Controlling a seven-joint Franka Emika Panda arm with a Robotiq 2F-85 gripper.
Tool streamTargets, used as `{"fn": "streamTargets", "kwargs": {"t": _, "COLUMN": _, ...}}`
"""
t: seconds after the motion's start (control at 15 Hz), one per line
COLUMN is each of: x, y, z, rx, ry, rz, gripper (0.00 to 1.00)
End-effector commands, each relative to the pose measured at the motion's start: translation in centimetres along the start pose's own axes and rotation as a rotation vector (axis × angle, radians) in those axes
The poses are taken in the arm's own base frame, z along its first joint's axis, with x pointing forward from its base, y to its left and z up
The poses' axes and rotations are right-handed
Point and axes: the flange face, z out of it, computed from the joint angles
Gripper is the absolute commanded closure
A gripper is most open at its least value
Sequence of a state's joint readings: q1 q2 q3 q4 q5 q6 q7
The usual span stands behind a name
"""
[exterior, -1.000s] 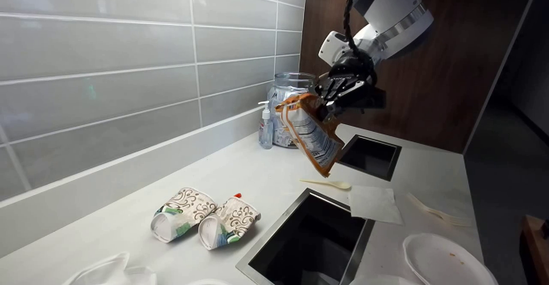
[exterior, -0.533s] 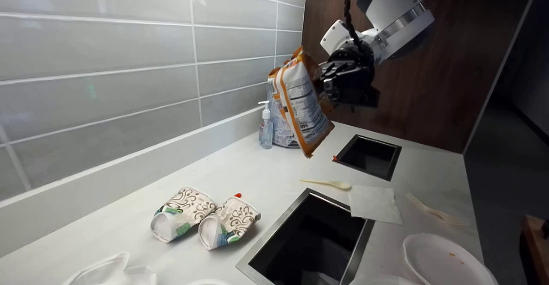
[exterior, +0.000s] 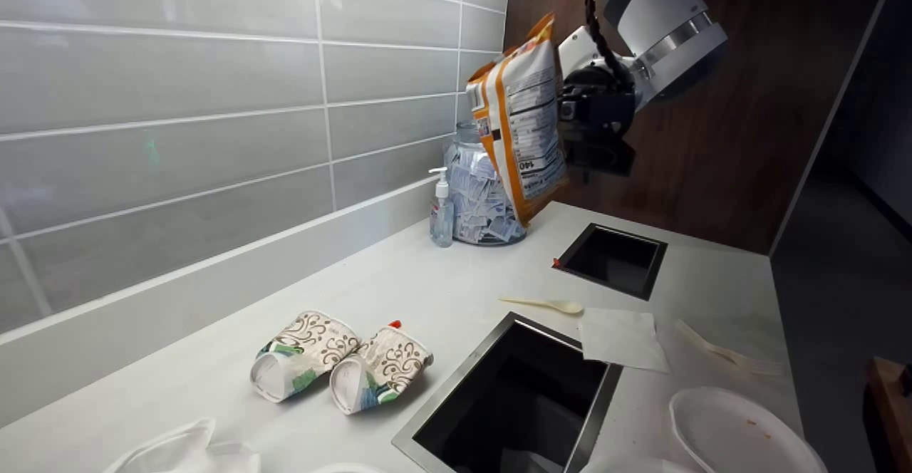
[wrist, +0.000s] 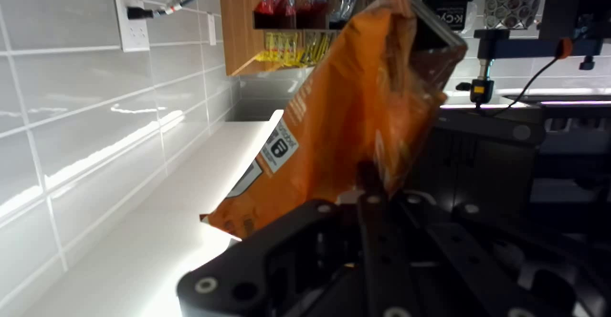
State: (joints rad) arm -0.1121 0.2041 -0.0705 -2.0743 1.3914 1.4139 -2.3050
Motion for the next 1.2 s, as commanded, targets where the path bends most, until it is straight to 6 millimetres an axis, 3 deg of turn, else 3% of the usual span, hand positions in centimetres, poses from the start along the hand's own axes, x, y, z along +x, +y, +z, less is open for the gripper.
{"fn": "streamTargets", "kwargs": {"t": 0.0, "x": -0.8, "y": -0.3, "z": -0.7, "rx": -0.023, "ry": -0.102, "rz": 0.037, "gripper": 1.0}}
{"fn": "streamTargets", "kwargs": {"t": 0.13, "x": -1.1, "y": -0.5, "z": -0.4, "rx": 0.021, "ry": -0.148, "rz": 0.051, "gripper": 1.0}}
{"fn": "streamTargets", "kwargs": {"t": 0.2, "x": -0.4, "y": -1.0, "z": -0.1, "rx": 0.069, "ry": -0.054, "rz": -0.023, "gripper": 1.0}}
{"fn": "streamTargets", "kwargs": {"t": 0.27, "x": -0.5, "y": -0.9, "z": 0.0, "rx": 0.067, "ry": -0.066, "rz": -0.012, "gripper": 1.0}}
{"fn": "streamTargets", "kwargs": {"t": 0.47, "x": -1.6, "y": 0.0, "z": -0.6, "rx": -0.065, "ry": -0.222, "rz": 0.108, "gripper": 1.0}}
{"fn": "streamTargets", "kwargs": {"t": 0.53, "x": -0.9, "y": -0.3, "z": 0.2, "rx": 0.01, "ry": -0.131, "rz": 0.038, "gripper": 1.0}}
{"fn": "streamTargets", "kwargs": {"t": 0.73, "x": -2.0, "y": 0.2, "z": -0.3, "rx": -0.085, "ry": -0.248, "rz": 0.18, "gripper": 1.0}}
{"fn": "streamTargets", "kwargs": {"t": 0.87, "x": -1.2, "y": -0.2, "z": 0.9, "rx": 0.029, "ry": -0.161, "rz": 0.107, "gripper": 1.0}}
{"fn": "streamTargets", "kwargs": {"t": 1.13, "x": -1.9, "y": 0.5, "z": 1.4, "rx": -0.064, "ry": -0.404, "rz": 0.196, "gripper": 1.0}}
